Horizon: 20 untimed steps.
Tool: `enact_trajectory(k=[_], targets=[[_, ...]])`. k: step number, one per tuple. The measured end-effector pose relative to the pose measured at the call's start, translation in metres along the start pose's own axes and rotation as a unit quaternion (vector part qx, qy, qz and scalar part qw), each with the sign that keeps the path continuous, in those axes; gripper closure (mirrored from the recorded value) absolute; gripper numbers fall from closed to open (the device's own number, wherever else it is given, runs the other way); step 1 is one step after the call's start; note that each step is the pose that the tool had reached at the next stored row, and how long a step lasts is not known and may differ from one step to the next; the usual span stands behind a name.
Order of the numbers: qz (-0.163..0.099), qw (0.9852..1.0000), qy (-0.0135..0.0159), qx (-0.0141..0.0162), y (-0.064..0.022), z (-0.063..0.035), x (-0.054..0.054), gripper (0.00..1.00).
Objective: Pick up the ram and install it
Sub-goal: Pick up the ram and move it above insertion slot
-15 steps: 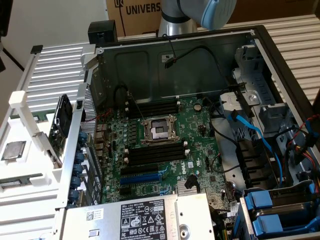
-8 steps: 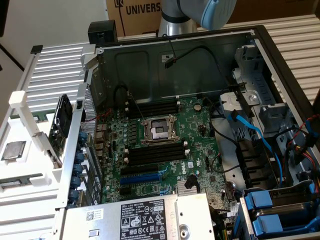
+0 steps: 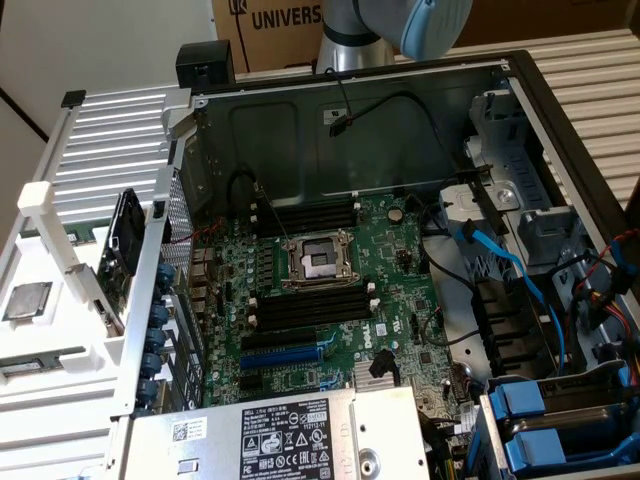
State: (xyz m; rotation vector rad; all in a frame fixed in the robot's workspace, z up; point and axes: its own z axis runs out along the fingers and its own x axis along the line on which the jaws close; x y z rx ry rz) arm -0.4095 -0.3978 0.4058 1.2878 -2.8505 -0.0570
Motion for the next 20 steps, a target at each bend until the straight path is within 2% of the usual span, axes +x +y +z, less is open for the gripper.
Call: enact_trajectory(k=[5,6,10,13,14,15,17,19,20], targets=[[-0.035,0.9994,0.0014,-0.0001,0.0017,0.0002,0.0015,0.90],[-0.053,0.9986,0.0020,-0.0002,0.0018,0.0004,0.0015,0.90],[-0.089,0.9960,0.0034,-0.0003,0.0018,0.0010,0.0016,0.90],[-0.116,0.9932,0.0047,-0.0005,0.0020,0.0011,0.0017,0.90],[-0.126,0.9921,0.0050,-0.0005,0.0022,0.0013,0.0018,0.90],[-0.143,0.9897,0.0056,-0.0004,0.0023,0.0016,0.0020,0.90],[-0.161,0.9869,0.0063,-0.0005,0.0025,0.0018,0.0021,0.90],[-0.197,0.9803,0.0076,-0.0006,0.0026,0.0022,0.0023,0.90],[-0.206,0.9785,0.0080,-0.0006,0.0026,0.0023,0.0023,0.90]])
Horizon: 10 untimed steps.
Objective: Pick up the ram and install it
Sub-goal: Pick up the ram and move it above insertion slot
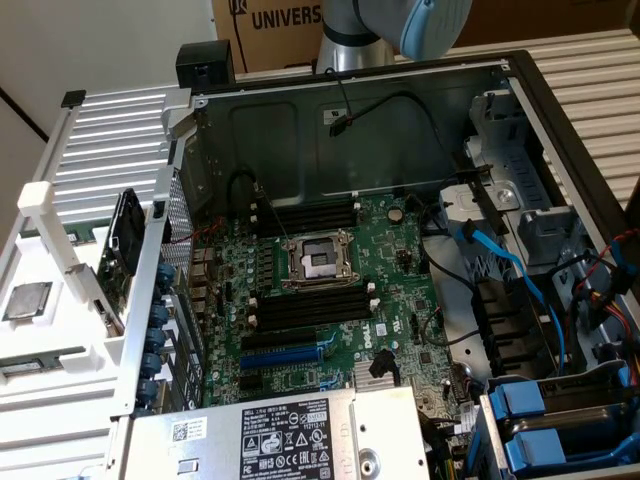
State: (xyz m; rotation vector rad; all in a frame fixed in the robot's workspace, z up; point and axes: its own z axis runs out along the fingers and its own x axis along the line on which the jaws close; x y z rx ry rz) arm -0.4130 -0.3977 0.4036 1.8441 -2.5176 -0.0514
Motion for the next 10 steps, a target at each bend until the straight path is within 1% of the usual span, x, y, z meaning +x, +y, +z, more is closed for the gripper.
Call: enact_trajectory(k=[1,2,4,7,9,10], targets=[[-0.018,0.9998,0.0007,-0.0001,0.0001,0.0002,0.000,0.90],[-0.027,0.9996,0.0011,-0.0001,0.0003,0.0002,0.000,0.90],[-0.049,0.9988,0.0019,-0.0001,0.0036,0.0008,0.001,0.90],[-0.057,0.9984,0.0022,-0.0002,0.0128,0.0022,0.004,0.90],[-0.064,0.9979,0.0032,0.0000,0.0203,0.0073,0.007,0.90],[-0.067,0.9978,0.0035,0.0001,0.0214,0.0086,0.007,0.90]])
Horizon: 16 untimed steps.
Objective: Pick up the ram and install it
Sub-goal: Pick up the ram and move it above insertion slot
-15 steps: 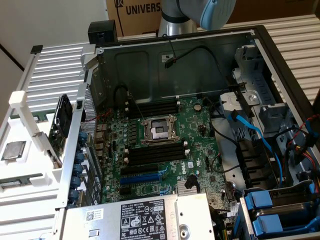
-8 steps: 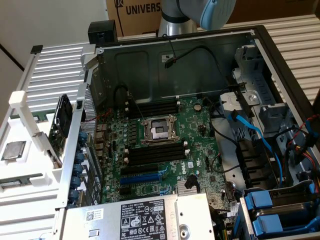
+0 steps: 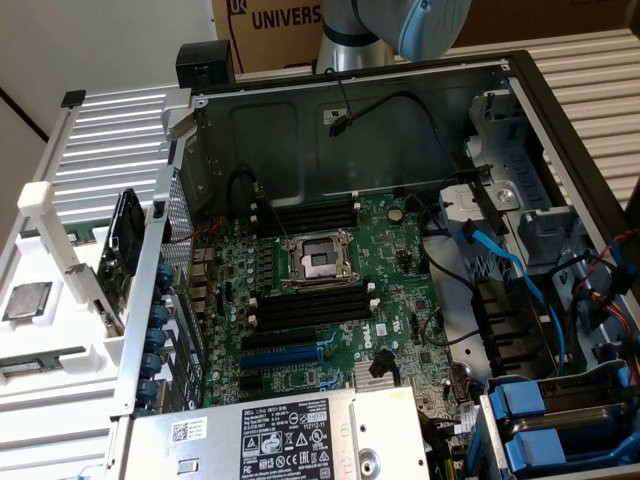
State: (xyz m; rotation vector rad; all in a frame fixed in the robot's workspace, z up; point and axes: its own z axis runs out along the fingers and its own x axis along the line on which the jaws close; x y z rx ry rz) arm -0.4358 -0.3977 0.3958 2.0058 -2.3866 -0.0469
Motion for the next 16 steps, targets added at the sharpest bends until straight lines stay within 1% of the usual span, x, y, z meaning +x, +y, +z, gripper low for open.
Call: enact_trajectory(k=[1,2,4,5,6,7,8,9,10,12,13,15,16], targets=[[-0.003,1.0000,0.0003,0.0001,0.0009,0.0011,0.000,0.90],[-0.008,1.0000,0.0012,-0.0001,0.0034,0.0029,0.001,0.90],[-0.010,0.9999,0.0013,0.0002,0.0080,0.0044,0.001,0.90],[-0.013,0.9999,0.0034,0.0012,0.0099,0.0052,0.002,0.90],[-0.015,0.9998,0.0054,0.0116,0.0104,0.0054,0.002,0.90],[-0.018,0.9994,0.0054,0.0294,0.0105,0.0054,0.002,0.90],[-0.021,0.9988,0.0057,0.0444,0.0107,0.0056,0.002,0.90],[-0.032,0.9984,0.0062,0.0453,0.0107,0.0066,0.002,0.90],[-0.049,0.9978,0.0061,0.0448,0.0107,0.0085,0.002,0.90],[-0.066,0.9969,0.0062,0.0436,0.0106,0.0104,0.002,0.90],[-0.078,0.9960,0.0062,0.0428,0.0107,0.0128,0.002,0.90],[-0.087,0.9953,0.0062,0.0427,0.0125,0.0163,0.002,0.90],[-0.091,0.9949,0.0062,0.0427,0.0166,0.0202,0.003,0.90]])
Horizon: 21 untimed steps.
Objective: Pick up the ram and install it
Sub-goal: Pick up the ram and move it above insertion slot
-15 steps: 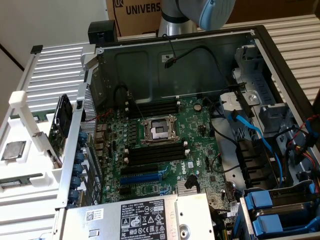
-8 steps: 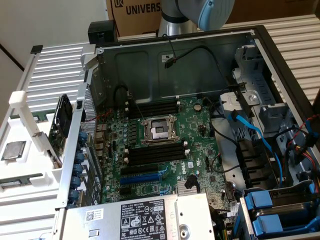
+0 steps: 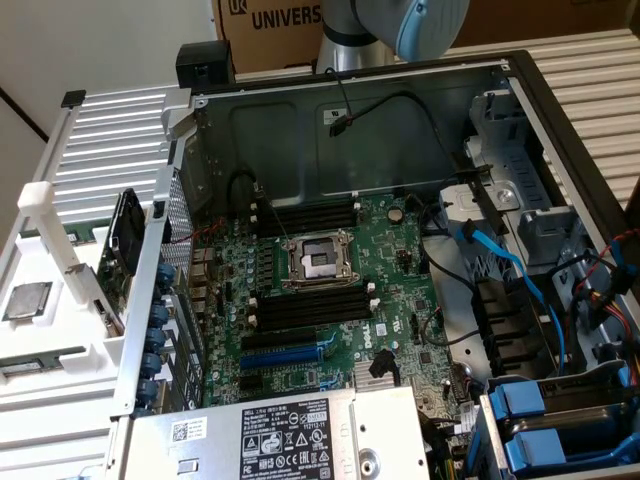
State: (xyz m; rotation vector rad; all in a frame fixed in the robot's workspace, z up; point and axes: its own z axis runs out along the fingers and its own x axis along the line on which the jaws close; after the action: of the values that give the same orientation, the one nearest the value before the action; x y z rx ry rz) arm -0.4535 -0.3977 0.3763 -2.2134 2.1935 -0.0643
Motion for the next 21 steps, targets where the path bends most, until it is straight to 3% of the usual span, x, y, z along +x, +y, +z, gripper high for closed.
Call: enact_trajectory(k=[2,4,17,21], targets=[[-0.006,1.0000,-0.0003,0.0001,0.0101,0.0068,0.000,0.90],[-0.018,0.9998,-0.0009,-0.0003,0.0114,0.0122,0.000,0.90],[-0.066,0.9978,-0.0038,0.0001,0.0134,0.0381,0.000,0.90],[-0.066,0.9978,-0.0038,0.0003,0.0133,0.0394,0.000,0.90]])
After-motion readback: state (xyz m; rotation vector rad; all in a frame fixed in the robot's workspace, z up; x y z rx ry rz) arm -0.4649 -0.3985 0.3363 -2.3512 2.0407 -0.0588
